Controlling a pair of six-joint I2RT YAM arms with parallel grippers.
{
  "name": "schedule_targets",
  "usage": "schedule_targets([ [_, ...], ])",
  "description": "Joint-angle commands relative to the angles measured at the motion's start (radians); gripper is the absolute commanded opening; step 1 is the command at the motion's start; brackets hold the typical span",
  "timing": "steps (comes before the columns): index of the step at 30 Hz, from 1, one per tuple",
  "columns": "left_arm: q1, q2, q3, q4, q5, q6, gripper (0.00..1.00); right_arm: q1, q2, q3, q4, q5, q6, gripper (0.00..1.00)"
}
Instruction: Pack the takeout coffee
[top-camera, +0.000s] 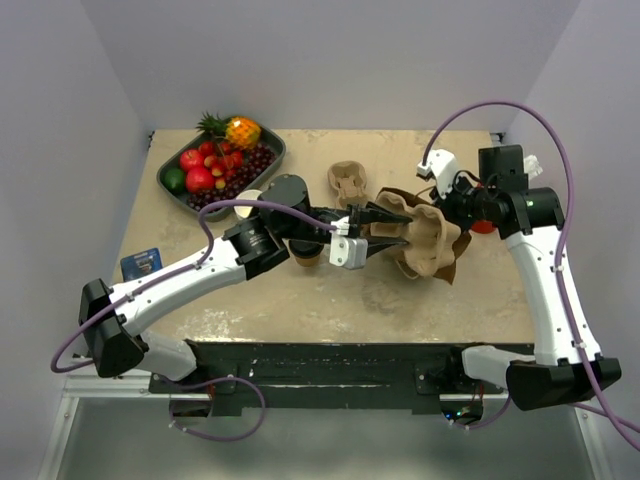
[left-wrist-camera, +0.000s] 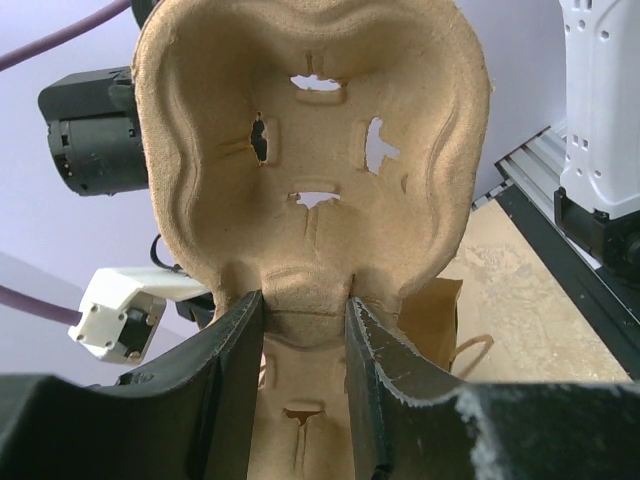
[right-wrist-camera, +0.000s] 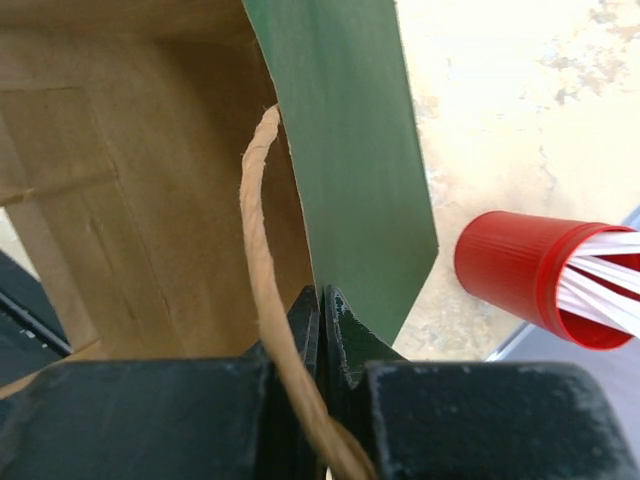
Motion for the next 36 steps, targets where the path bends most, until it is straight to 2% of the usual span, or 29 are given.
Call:
schedule_targets([
  [1,-0.020,0.021,0.030,0.081,0.043,0.068,0.00,0.002,-0.039,0.002,-0.053,-0.050,0.015,0.00],
  [22,-0.040,0.136,-0.016,0.069,0.045,0.198,0.00,0.002,-0.047,0.048,-0.134,-0.044,-0.031,0.00],
  [32,-0.041,0.194,0.036,-0.112,0.016,0.313,0.00,0.004,-0.044,0.064,-0.177,-0.072,-0.052,0.00],
  [36,-0.040,0.217,0.055,-0.136,-0.006,0.335,0.00,0.005,-0.049,0.070,-0.179,-0.081,-0.049,0.00],
])
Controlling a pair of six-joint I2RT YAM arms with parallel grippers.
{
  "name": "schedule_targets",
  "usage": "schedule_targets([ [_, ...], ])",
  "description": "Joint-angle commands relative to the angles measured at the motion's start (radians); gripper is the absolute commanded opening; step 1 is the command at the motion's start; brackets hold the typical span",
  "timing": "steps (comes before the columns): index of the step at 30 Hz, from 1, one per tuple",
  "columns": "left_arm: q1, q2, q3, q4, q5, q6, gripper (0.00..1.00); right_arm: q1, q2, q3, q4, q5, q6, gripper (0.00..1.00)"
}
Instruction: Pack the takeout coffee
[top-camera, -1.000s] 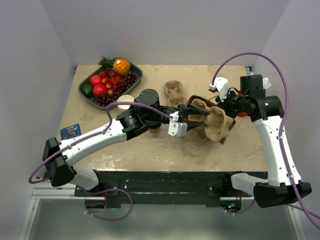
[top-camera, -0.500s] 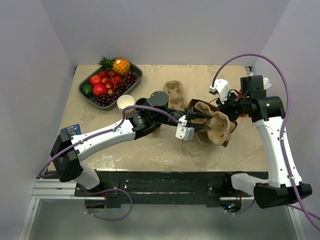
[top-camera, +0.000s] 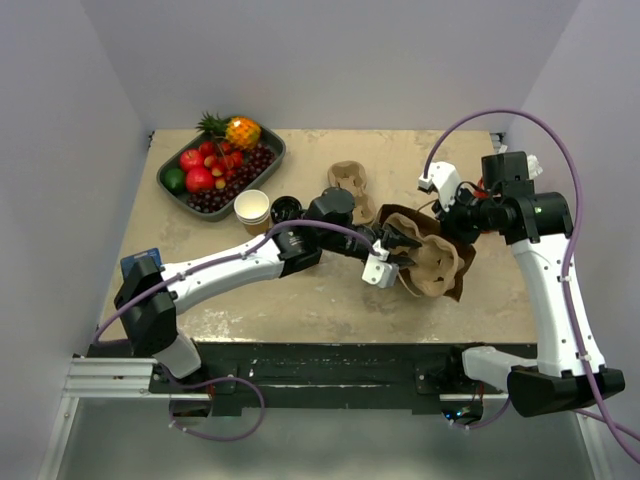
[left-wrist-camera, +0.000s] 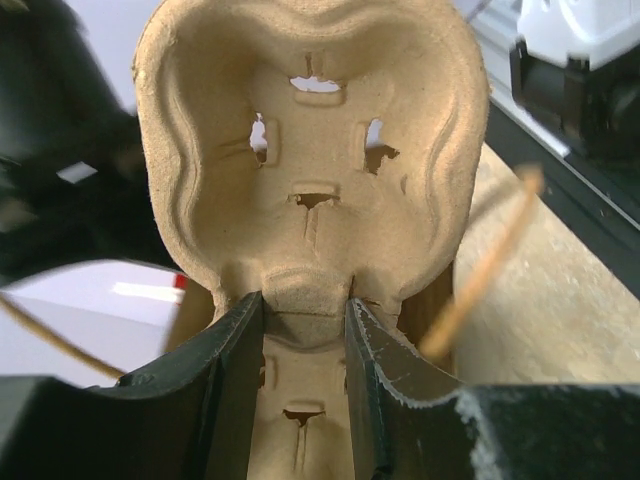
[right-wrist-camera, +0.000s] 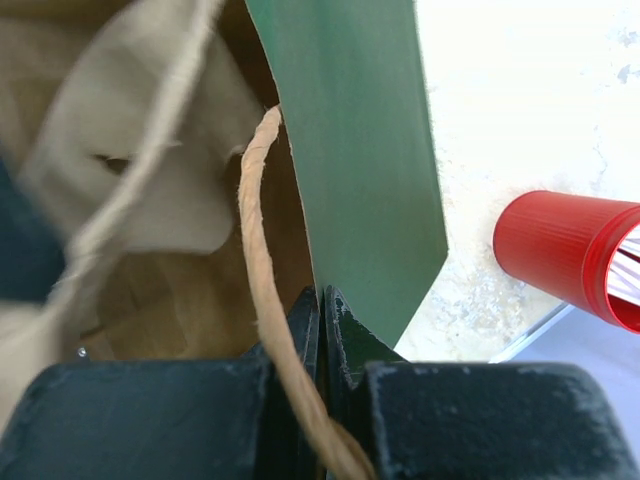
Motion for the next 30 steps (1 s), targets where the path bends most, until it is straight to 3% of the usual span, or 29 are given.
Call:
schedule_targets([
  [1,-0.008,0.026,0.058,-0.038,-0.009,0.077,0.00,0.002,-0.020,0.042,-0.014,-0.041,-0.004,0.00],
  [12,-0.025,0.114,0.150,-0.180,-0.129,0.103,0.00,0.004,-0.022,0.042,-0.028,-0.051,-0.001,0.00],
  [30,-0.115,0.233,0.380,-0.426,-0.440,0.146,0.00,0.004,-0.011,0.060,-0.033,-0.022,0.008,0.00],
])
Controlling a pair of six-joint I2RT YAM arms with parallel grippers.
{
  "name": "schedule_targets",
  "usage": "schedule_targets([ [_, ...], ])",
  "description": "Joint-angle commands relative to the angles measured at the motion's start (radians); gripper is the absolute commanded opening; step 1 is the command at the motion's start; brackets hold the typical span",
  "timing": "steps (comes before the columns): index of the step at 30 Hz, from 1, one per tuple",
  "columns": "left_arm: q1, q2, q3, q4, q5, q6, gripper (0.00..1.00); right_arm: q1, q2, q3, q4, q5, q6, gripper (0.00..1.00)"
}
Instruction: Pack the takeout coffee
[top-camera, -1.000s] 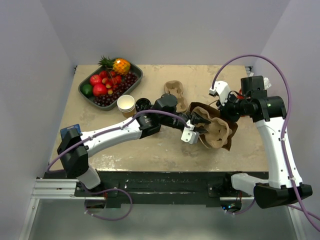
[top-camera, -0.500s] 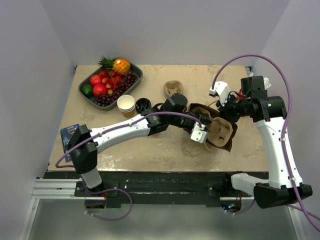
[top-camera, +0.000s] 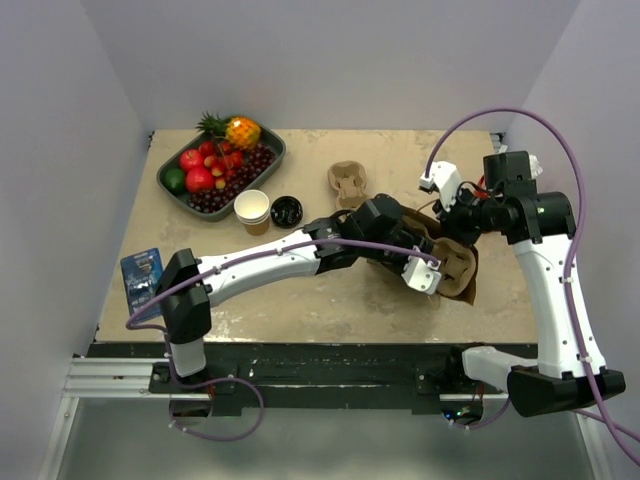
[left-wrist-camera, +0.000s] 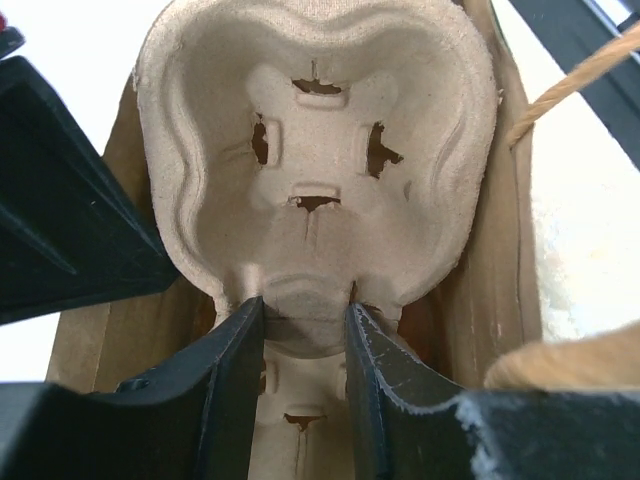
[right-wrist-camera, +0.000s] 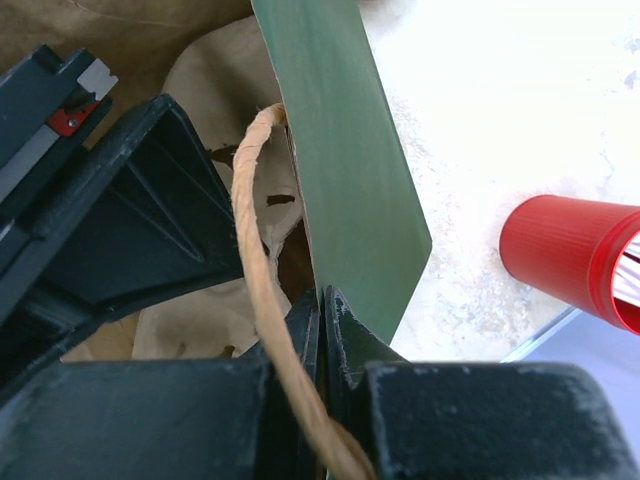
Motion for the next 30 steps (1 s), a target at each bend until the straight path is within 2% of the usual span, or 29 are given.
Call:
schedule_targets([
  [1,-0.018,0.022,0.095,-0.072,-0.112,0.037,0.00,0.004,-0.010,0.037,0.001,0.018,0.014,0.00],
  [8,-0.049,0.068,0.197,-0.204,-0.229,0.046,0.00,0.004,0.007,0.044,0.016,0.024,0.059,0.00],
  [19,-0.063,0.095,0.253,-0.284,-0.324,-0.038,0.00,0.004,0.012,0.044,0.033,0.023,0.091,0.00],
  [30,-0.041,0.045,0.214,-0.269,-0.272,-0.171,0.00,0.005,0.012,0.028,0.045,0.038,0.092,0.00],
])
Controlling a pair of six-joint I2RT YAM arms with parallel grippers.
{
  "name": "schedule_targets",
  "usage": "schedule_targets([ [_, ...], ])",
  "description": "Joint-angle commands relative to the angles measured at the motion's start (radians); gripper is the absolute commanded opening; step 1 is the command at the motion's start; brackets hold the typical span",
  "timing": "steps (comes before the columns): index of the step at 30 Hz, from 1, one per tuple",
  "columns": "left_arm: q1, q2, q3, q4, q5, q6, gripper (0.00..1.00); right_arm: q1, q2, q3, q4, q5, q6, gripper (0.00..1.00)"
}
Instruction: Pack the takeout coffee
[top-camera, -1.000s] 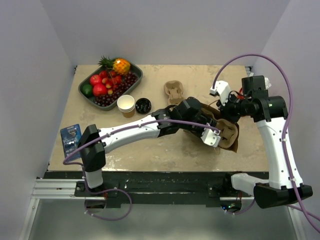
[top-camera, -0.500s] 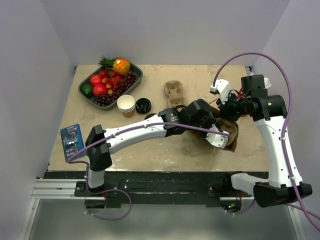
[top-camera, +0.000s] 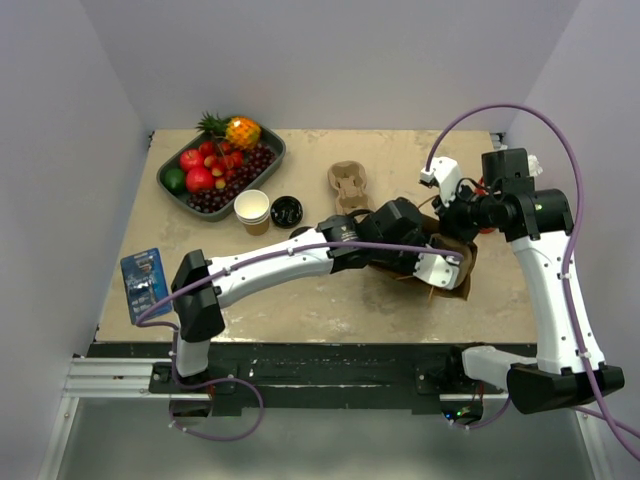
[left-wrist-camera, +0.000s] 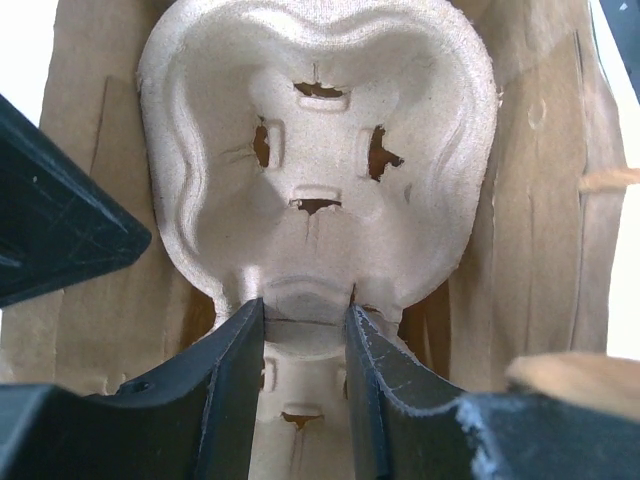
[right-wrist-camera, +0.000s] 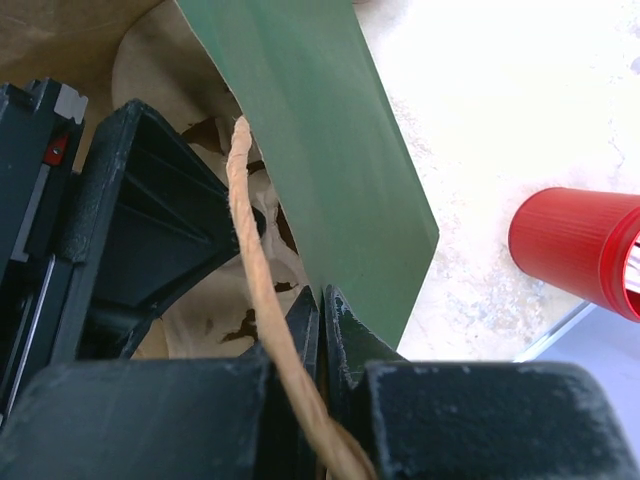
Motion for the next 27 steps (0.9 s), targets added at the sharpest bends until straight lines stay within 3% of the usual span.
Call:
schedule_targets([
  [1,0.016,-0.042,0.008,0.003,-0.004,-0.067,0.00,0.005,-0.004,0.025,0.024,0.022,0.029,0.00],
  [10,0.033,-0.033,0.035,-0.100,-0.122,-0.009,0.00,0.005,-0.016,0.030,0.018,0.057,0.019,0.00],
  [19,0.033,0.060,0.118,-0.200,-0.122,0.012,0.00,0.002,-0.012,0.045,0.013,0.033,0.029,0.00],
  [27,0.030,0.133,0.138,-0.192,-0.150,0.043,0.00,0.004,-0.010,0.050,0.013,-0.006,0.024,0.00],
])
